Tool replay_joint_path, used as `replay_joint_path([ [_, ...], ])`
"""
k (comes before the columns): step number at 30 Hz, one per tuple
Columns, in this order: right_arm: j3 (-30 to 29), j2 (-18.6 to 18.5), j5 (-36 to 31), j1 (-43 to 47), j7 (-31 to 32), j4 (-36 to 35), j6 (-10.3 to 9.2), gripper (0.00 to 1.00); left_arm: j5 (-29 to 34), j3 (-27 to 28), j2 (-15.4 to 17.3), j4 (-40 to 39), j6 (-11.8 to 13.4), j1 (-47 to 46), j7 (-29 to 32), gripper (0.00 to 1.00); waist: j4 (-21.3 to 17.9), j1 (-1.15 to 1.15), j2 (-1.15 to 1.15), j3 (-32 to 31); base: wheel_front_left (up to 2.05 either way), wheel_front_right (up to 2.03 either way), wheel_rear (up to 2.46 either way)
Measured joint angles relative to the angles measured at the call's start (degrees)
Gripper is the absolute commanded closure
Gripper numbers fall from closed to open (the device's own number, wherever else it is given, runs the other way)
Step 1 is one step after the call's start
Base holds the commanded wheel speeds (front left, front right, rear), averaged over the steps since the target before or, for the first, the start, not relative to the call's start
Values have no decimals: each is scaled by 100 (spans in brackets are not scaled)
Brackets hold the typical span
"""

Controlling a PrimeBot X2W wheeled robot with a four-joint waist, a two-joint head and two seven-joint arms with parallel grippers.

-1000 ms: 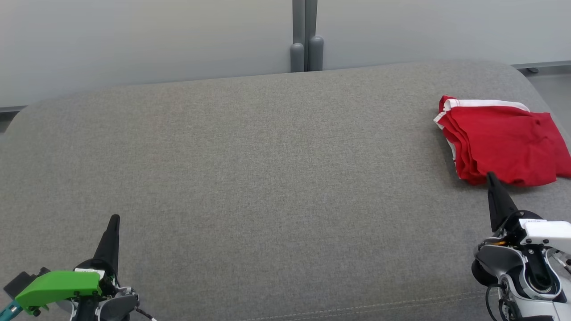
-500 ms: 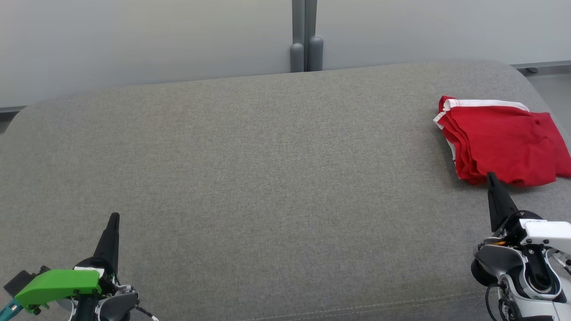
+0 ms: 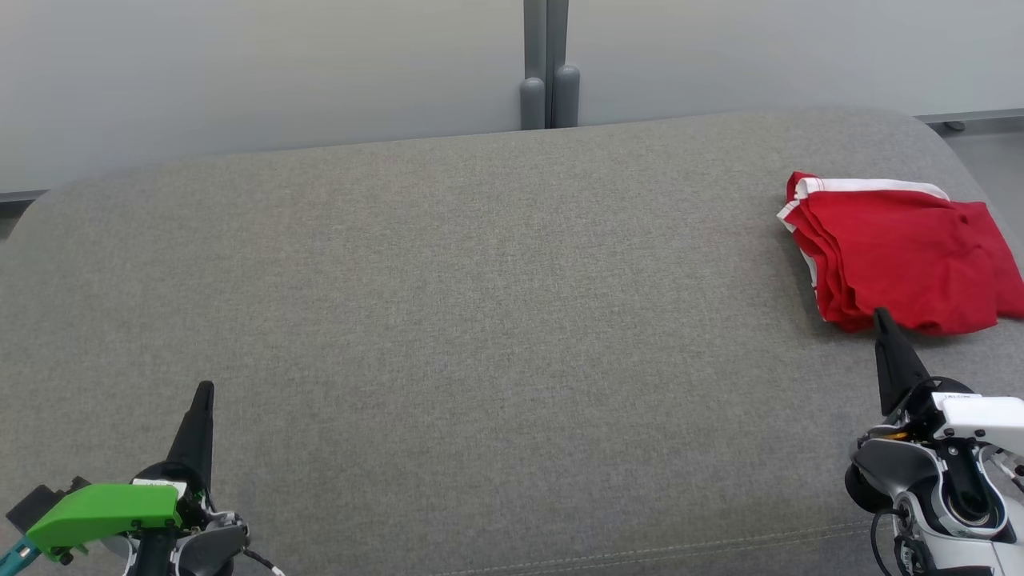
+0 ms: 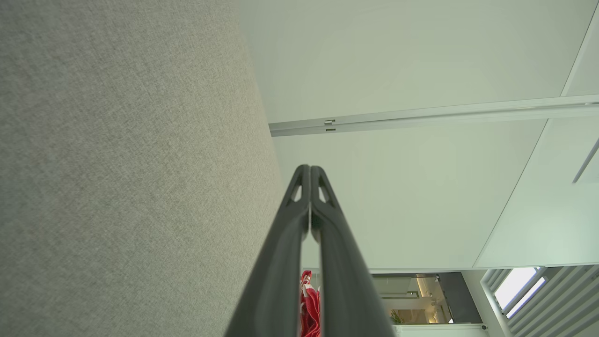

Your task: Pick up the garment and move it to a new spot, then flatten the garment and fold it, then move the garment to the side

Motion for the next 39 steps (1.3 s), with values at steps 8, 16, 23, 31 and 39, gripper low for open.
replay_joint_path([
  [8, 0, 0, 0, 0, 0, -4, 1, 100, 0, 2, 0, 4, -1, -1, 0, 100, 0, 0, 0, 0, 0, 0, 0],
  [16, 0, 0, 0, 1, 0, -16, 1, 100, 0, 4, 0, 9, -1, -1, 0, 100, 0, 0, 0, 0, 0, 0, 0],
  [23, 0, 0, 0, 1, 0, -20, 1, 100, 0, 7, -1, 12, -2, -1, 0, 100, 0, 0, 0, 0, 0, 0, 0],
  [31, -1, 0, 0, 2, 0, -23, 1, 100, 0, 10, -1, 15, -2, -2, 4, 100, 0, 0, 0, 0, 0, 0, 0],
  [39, -1, 0, 0, 2, 0, -25, 1, 100, 0, 11, -2, 18, -2, -2, 4, 100, 1, 0, 0, 0, 0, 0, 0],
])
